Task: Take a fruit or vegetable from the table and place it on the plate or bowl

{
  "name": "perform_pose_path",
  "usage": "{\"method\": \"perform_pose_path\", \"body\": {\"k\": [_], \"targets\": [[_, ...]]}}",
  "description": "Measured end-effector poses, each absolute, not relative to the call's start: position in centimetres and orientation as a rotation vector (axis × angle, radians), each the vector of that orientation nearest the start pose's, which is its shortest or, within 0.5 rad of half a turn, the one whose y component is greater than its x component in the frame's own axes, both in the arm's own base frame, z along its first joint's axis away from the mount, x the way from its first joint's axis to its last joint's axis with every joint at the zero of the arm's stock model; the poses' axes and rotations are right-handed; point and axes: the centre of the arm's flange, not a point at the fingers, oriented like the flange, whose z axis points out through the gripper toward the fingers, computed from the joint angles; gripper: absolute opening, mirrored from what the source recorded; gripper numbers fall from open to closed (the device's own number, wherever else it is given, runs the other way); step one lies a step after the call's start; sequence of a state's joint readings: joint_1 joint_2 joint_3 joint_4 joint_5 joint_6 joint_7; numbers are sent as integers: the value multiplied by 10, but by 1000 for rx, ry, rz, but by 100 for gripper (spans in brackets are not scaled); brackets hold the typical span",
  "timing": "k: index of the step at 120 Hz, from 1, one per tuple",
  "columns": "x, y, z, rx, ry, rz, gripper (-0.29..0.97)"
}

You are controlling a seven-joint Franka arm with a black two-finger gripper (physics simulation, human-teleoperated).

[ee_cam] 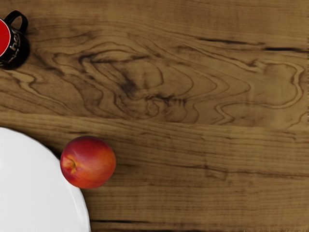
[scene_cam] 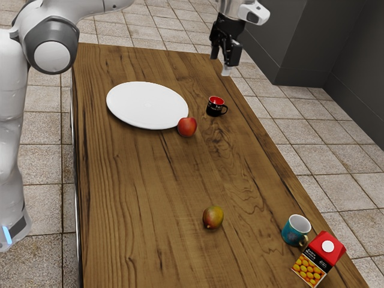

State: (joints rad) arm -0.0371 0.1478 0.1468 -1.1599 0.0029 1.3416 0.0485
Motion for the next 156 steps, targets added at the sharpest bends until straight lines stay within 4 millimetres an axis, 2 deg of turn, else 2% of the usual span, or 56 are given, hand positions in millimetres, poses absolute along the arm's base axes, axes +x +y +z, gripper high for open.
{"method": "perform_pose_path", "body": {"k": [38,54,58,63,70,81,95,108,133,156], "targets": [[564,52,713,-3113,-77,-55,68],[530,47,781,-3105,-88,-255,68],[524,41,792,-3112,-86,-289,68],[522,28,796,-3125,-83,-301,68],[530,8,786,-3142,-85,-264,68],[552,-25,752,-3155,-135,-153,68],[573,-50,722,-3148,-260,-68,68],[584,-80,703,-3138,-336,-36,68],[599,-90,681,-3103,-540,-7,68],[598,-108,683,-3085,-694,-29,68]]}}
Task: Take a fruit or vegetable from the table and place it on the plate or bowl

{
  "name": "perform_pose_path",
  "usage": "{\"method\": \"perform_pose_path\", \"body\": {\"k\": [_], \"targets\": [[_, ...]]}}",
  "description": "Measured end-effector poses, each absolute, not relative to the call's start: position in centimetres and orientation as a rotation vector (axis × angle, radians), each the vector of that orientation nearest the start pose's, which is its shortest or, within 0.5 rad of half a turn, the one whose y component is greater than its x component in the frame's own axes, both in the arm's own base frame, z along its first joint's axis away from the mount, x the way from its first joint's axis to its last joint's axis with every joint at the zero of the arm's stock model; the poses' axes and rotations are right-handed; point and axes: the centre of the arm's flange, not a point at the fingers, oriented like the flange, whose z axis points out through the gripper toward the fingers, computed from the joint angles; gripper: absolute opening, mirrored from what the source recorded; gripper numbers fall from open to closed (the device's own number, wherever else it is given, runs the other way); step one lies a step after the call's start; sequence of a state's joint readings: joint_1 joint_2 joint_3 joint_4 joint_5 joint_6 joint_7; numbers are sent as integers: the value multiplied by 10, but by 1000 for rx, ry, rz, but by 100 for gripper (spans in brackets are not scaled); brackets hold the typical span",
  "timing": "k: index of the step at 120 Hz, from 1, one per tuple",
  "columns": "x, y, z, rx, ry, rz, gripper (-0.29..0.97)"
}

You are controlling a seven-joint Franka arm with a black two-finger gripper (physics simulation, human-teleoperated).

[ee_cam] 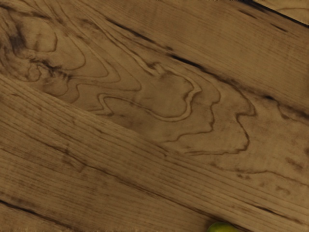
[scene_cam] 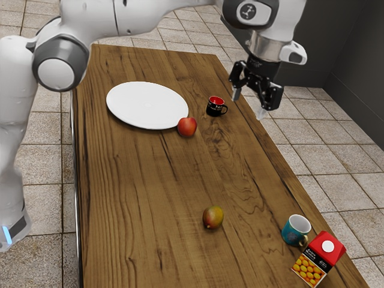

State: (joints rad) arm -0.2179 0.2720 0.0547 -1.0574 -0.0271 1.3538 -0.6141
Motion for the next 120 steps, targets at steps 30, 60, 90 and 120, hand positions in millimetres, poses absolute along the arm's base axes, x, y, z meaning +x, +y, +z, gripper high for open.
{"method": "perform_pose_path", "body": {"k": [30,60,90,120], "targets": [[593,-112,648,-3004,-1003,97,68],[560,-124,590,-2953,-1192,87,68],[538,-158,568,-2958,-1304,1,68],[528,-196,551,-2974,-1351,-37,68]]}}
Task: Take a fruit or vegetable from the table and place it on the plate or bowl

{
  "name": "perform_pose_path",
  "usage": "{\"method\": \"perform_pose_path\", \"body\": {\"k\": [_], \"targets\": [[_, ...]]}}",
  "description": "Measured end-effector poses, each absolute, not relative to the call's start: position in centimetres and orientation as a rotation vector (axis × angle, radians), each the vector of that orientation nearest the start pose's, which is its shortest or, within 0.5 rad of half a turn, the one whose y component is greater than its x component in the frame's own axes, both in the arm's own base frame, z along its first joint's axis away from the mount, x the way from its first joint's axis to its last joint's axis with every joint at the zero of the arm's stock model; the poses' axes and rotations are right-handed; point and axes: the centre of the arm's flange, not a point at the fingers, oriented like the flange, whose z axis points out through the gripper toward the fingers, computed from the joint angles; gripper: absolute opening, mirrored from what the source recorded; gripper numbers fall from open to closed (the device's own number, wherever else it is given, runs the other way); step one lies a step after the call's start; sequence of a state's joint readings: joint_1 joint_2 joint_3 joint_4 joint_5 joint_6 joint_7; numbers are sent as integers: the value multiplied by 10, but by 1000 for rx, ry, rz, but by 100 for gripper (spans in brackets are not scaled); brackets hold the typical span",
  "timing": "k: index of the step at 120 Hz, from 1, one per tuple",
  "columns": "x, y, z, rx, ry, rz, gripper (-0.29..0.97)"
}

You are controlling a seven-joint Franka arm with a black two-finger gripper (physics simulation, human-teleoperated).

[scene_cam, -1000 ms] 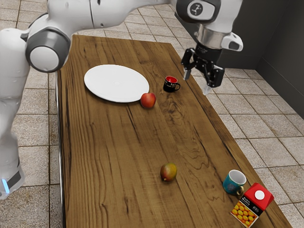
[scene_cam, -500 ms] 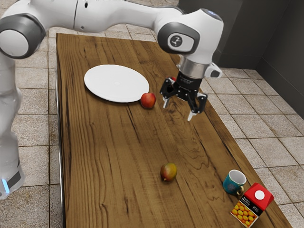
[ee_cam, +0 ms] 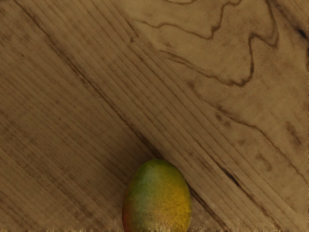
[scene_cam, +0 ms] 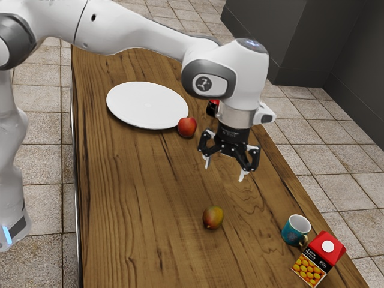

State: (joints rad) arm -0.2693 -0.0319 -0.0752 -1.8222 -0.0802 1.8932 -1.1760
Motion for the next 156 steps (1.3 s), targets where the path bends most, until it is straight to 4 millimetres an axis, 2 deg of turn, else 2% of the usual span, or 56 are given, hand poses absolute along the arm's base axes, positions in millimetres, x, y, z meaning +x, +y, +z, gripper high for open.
{"method": "perform_pose_path", "body": {"k": [22,51,89,156], "targets": [[529,-202,540,-2955,-1412,-42,68],[535,-189,524,-2902,-1513,-36,68],[540,-178,526,-2870,-1603,-54,68],[530,-205,525,-2888,-1569,-40,68]]}}
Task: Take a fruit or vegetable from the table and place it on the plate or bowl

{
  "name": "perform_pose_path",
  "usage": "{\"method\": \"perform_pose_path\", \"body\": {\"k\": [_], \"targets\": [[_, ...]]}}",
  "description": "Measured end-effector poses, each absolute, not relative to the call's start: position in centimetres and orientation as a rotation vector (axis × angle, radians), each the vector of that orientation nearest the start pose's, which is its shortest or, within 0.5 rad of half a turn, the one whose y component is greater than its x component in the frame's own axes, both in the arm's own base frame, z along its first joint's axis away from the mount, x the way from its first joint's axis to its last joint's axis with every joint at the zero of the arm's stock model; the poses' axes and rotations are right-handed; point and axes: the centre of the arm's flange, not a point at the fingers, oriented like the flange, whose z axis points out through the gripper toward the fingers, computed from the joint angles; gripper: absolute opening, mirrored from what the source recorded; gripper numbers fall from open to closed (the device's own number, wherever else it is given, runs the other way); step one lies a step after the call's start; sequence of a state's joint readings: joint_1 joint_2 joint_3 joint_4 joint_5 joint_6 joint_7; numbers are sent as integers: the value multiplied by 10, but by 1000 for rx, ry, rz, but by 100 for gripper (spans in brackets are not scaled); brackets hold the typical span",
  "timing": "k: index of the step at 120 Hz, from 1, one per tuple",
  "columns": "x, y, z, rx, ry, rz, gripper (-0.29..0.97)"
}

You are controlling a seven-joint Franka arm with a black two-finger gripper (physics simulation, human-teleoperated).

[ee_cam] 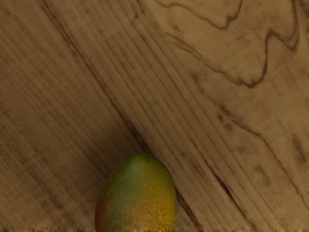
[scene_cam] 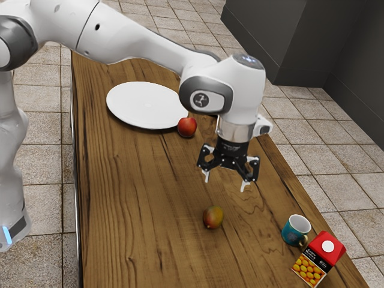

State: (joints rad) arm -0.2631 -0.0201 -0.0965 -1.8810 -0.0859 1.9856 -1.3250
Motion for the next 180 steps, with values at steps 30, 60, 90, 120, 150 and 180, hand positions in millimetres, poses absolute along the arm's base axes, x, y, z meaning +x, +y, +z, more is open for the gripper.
{"method": "perform_pose_path", "body": {"k": [30,60,90,120,150,180], "targets": [[530,-207,522,-2884,-1572,-35,68],[531,-200,515,-2865,-1594,-28,68],[535,-196,500,-2848,-1605,-13,68],[539,-195,492,-2842,-1614,-7,68],[533,-209,482,-2852,-1577,9,68],[520,-240,481,-2899,-1494,13,68]]}}
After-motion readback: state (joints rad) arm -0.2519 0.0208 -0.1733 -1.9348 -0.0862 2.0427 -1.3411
